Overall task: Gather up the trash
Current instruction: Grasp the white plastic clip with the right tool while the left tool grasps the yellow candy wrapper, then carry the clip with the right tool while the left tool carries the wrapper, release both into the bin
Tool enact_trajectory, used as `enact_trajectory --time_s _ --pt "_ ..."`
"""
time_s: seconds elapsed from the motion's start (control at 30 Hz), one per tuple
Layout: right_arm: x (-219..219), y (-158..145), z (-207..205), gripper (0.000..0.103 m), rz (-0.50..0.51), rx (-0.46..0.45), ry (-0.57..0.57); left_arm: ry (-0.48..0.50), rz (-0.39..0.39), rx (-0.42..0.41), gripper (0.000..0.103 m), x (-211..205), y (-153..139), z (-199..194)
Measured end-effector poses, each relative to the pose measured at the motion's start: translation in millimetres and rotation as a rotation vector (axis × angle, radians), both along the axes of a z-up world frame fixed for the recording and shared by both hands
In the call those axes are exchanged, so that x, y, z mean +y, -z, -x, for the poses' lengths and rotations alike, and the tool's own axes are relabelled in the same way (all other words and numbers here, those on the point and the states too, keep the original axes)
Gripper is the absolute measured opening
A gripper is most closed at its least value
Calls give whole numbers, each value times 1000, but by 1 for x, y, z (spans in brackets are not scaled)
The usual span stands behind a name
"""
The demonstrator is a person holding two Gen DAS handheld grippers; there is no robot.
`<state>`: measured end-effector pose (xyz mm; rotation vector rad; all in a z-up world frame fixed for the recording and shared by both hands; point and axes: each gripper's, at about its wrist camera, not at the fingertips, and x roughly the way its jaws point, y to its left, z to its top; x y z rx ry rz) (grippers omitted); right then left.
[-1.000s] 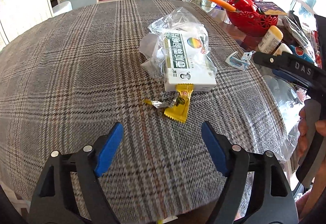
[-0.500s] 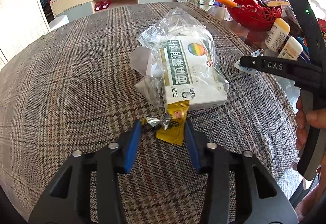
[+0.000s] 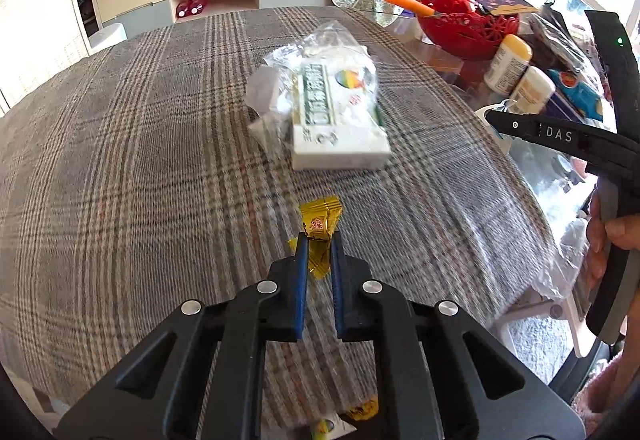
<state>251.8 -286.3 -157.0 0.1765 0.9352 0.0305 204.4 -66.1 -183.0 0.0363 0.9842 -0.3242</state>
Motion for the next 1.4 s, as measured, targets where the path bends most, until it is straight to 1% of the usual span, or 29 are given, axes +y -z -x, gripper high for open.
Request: enact_trajectory --time_s 0.23,0.37,0.53,0.67,0.73,0.83,1.0,1.07,1.17,1.23,1.33,1.4 --pt "19 -18 71 15 -45 -30 -64 15 37 30 8 5 0 61" --pt "31 -19 112 15 -72 -27 -101 13 48 50 8 12 4 101" --pt "48 -3 158 15 -76 4 -127 0 50 71 8 20 17 138" --pt "55 24 188 15 -106 58 -135 12 38 83 8 22 34 164" --pt "61 37 199 15 -116 85 -143 17 42 98 8 23 47 175" --pt "71 57 211 15 -130 126 -152 17 45 121 8 22 68 183" --pt "90 86 217 15 -139 181 -162 10 79 176 8 22 104 184" --pt "95 97 218 15 -122 197 -156 13 90 197 8 23 115 184" --pt "100 112 220 15 -144 223 -143 23 91 229 8 23 130 183" --pt "103 121 220 15 -133 236 -136 27 92 249 8 24 138 181" --pt "103 132 216 15 -142 266 -128 24 82 268 9 25 150 181" --pt "103 135 214 16 -137 278 -125 22 90 291 9 27 158 181"
